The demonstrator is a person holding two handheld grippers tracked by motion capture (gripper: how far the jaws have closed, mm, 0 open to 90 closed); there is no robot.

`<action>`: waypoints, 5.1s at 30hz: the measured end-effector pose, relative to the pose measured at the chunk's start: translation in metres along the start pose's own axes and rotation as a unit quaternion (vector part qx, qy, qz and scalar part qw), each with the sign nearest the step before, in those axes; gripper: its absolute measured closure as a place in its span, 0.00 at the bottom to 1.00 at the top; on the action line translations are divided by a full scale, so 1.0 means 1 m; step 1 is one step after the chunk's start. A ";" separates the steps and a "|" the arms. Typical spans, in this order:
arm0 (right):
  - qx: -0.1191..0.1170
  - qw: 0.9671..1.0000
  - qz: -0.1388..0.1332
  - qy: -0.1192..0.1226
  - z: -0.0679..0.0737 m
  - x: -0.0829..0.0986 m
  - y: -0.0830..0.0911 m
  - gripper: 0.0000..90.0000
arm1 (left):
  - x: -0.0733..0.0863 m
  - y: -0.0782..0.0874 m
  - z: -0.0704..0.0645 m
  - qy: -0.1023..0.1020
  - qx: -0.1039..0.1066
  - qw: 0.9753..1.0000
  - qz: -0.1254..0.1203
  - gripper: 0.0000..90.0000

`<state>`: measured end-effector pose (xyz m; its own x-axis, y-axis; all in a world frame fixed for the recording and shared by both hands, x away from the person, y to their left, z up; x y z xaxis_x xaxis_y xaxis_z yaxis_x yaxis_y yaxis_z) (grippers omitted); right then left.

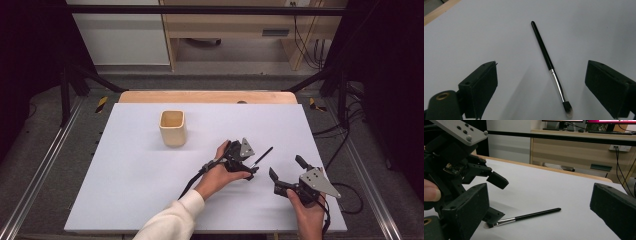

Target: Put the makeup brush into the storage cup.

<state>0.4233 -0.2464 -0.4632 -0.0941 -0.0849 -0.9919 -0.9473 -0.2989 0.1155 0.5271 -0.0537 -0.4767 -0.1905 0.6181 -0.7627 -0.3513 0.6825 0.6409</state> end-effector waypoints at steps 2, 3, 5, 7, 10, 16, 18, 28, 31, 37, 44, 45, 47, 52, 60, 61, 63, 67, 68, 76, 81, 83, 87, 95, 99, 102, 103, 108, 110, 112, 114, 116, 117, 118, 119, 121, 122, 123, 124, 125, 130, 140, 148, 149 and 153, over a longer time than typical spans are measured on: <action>0.000 1.000 0.001 0.000 0.000 0.000 0.000 0.03 | 0.001 -0.003 -0.001 0.003 0.002 1.000 0.000 0.13; 0.000 1.000 0.001 -0.001 0.000 0.000 0.000 0.03 | 0.001 -0.004 -0.002 0.003 0.001 1.000 0.000 0.13; 0.000 1.000 0.000 0.000 0.000 0.000 0.000 0.03 | 0.001 -0.005 -0.002 0.002 0.001 1.000 0.001 0.13; 0.000 1.000 0.000 0.000 0.000 0.000 0.000 0.03 | 0.001 -0.006 -0.002 0.001 0.001 1.000 0.002 0.14; 0.000 1.000 0.002 -0.001 0.000 0.000 0.000 0.03 | 0.001 -0.008 -0.003 0.001 0.001 1.000 0.004 0.15; 0.000 1.000 0.001 -0.002 0.000 0.000 0.000 0.03 | 0.003 -0.013 -0.004 0.009 -0.003 1.000 0.005 0.19; 0.000 1.000 0.001 -0.001 0.000 0.000 0.000 0.03 | 0.003 -0.013 -0.004 0.007 -0.002 1.000 0.008 0.23; -0.001 1.000 0.003 -0.001 0.001 0.001 -0.001 0.03 | 0.001 -0.017 -0.010 0.008 0.004 1.000 0.011 0.38; -0.001 1.000 0.004 0.001 0.001 0.001 -0.001 0.03 | 0.002 -0.019 -0.011 0.011 0.005 1.000 0.014 0.43; 0.001 1.000 0.004 0.000 0.000 0.001 -0.001 0.03 | 0.002 -0.020 -0.011 0.018 0.009 1.000 0.013 0.51; 0.000 1.000 0.005 0.000 0.000 0.001 -0.001 0.03 | 0.003 -0.021 -0.011 0.020 0.011 1.000 0.020 0.58; 0.000 1.000 0.005 -0.001 0.000 0.001 -0.001 0.03 | 0.003 -0.021 -0.011 0.020 0.012 1.000 0.020 0.60; 0.000 1.000 0.005 -0.001 0.000 0.001 -0.001 0.03 | 0.003 -0.022 -0.012 0.020 0.012 1.000 0.021 0.61; 0.001 1.000 0.005 -0.001 0.000 0.002 -0.001 0.03 | 0.003 -0.022 -0.011 0.024 0.014 0.999 0.022 0.64; 0.001 1.000 0.008 -0.001 -0.001 0.002 -0.001 0.03 | 0.003 -0.023 -0.013 0.036 0.023 0.999 0.022 0.72; 0.001 1.000 0.008 -0.001 -0.001 0.002 -0.001 0.03 | 0.003 -0.023 -0.013 0.038 0.024 0.999 0.022 0.72; 0.002 1.000 0.009 -0.001 -0.001 0.002 -0.001 0.03 | 0.003 -0.023 -0.014 0.041 0.027 0.999 0.022 0.75; 0.001 1.000 0.008 0.000 -0.001 0.002 -0.002 0.03 | 0.003 -0.023 -0.013 0.046 0.030 0.998 0.023 0.78; 0.001 1.000 0.008 0.000 -0.001 0.003 -0.002 0.03 | 0.003 -0.023 -0.013 0.047 0.030 0.998 0.023 0.78; 0.003 1.000 0.012 -0.002 -0.001 0.003 -0.001 0.04 | 0.003 -0.021 -0.012 0.056 0.032 0.998 0.028 0.90; 0.003 1.000 0.011 -0.001 -0.001 0.003 -0.002 0.04 | 0.003 -0.021 -0.012 0.051 0.030 0.998 0.030 0.93; 0.003 1.000 0.011 -0.001 -0.001 0.003 -0.002 0.04 | 0.003 -0.021 -0.013 0.047 0.028 0.998 0.031 0.93; 0.003 1.000 0.012 -0.001 -0.001 0.003 -0.001 0.04 | 0.001 -0.016 -0.012 0.037 0.022 0.999 0.023 0.94; 0.001 1.000 0.012 0.004 0.001 0.003 -0.002 0.04 | -0.002 0.005 -0.004 0.022 0.014 0.999 0.018 0.94; 0.000 1.000 0.014 0.004 0.003 0.003 -0.003 0.04 | -0.001 0.015 0.001 0.017 0.014 1.000 0.019 0.94; -0.001 1.000 0.015 0.006 0.005 0.003 -0.003 0.04 | 0.000 0.022 0.003 0.015 0.014 1.000 0.021 0.94; -0.002 1.000 0.014 0.008 0.005 0.003 -0.004 0.04 | 0.000 0.024 0.003 0.016 0.014 1.000 0.020 0.94; -0.004 1.000 0.013 0.010 0.007 0.002 -0.004 0.04 | 0.002 0.034 0.006 0.017 0.012 1.000 0.017 0.94; -0.005 1.000 0.014 0.010 0.008 0.002 -0.004 0.04 | 0.002 0.039 0.008 0.013 0.012 1.000 0.022 0.94; -0.006 1.000 0.014 0.014 0.009 0.002 -0.004 0.04 | 0.003 0.042 0.008 0.014 0.013 1.000 0.019 0.94; -0.007 1.000 0.014 0.016 0.010 0.002 -0.005 0.04 | 0.003 0.048 0.010 0.011 0.011 1.000 0.021 0.94; -0.008 1.000 0.016 0.017 0.011 0.002 -0.005 0.04 | 0.004 0.053 0.011 0.010 0.012 1.000 0.021 0.94; -0.009 1.000 0.017 0.017 0.012 0.002 -0.006 0.04 | 0.004 0.055 0.012 0.009 0.011 1.000 0.021 0.94; -0.009 1.000 0.018 0.021 0.013 0.002 -0.006 0.04 | 0.005 0.058 0.013 0.012 0.012 1.000 0.019 0.94; -0.010 0.999 0.018 0.025 0.014 0.002 -0.006 0.04 | 0.005 0.061 0.014 0.007 0.012 1.000 0.024 0.94; -0.011 0.999 0.020 0.027 0.017 0.002 -0.007 0.03 | 0.006 0.066 0.016 0.013 0.013 1.000 0.022 0.94; -0.014 0.999 0.020 0.029 0.018 0.002 -0.008 0.03 | 0.007 0.069 0.017 0.013 0.013 1.000 0.022 0.94; -0.015 0.999 0.022 0.032 0.020 0.002 -0.009 0.03 | 0.007 0.072 0.018 0.018 0.012 1.000 0.017 0.94; -0.016 0.999 0.022 0.037 0.022 0.002 -0.009 0.03 | 0.007 0.075 0.019 0.013 0.012 1.000 0.021 0.94; -0.017 0.999 0.023 0.042 0.024 0.002 -0.010 0.03 | 0.007 0.078 0.020 0.017 0.010 1.000 0.017 0.94; -0.027 0.997 0.032 0.065 0.034 -0.002 -0.016 0.03 | 0.009 0.097 0.031 0.026 0.010 0.999 0.018 0.94; -0.066 0.985 0.058 0.148 0.068 -0.018 -0.043 0.05 | 0.012 0.127 0.046 0.034 0.003 0.999 0.017 0.94; -0.083 0.975 0.068 0.196 0.087 -0.029 -0.064 0.07 | 0.014 0.137 0.046 0.029 0.004 0.999 0.024 0.94; -0.085 0.973 0.068 0.203 0.090 -0.030 -0.066 0.08 | 0.013 0.138 0.047 0.027 0.003 0.999 0.025 0.94; -0.092 0.970 0.065 0.217 0.097 -0.031 -0.073 0.10 | 0.011 0.144 0.047 0.026 0.004 0.999 0.027 0.94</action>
<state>0.4660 -0.1294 -0.4461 -0.0338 -0.5131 -0.8577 -0.8615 -0.4201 0.2853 0.5173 0.0697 -0.3889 -0.2559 0.6335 -0.7302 -0.3323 0.6517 0.6819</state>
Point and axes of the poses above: each handheld gripper's, and its own axes: y roughly backward along the jaws, x roughly out of its underside, z roughly to its left, the point moved 2 cm from there along -y, roughly forward along the jaws, and after that the axes turned 5 degrees about x, right-handed, at the moved point
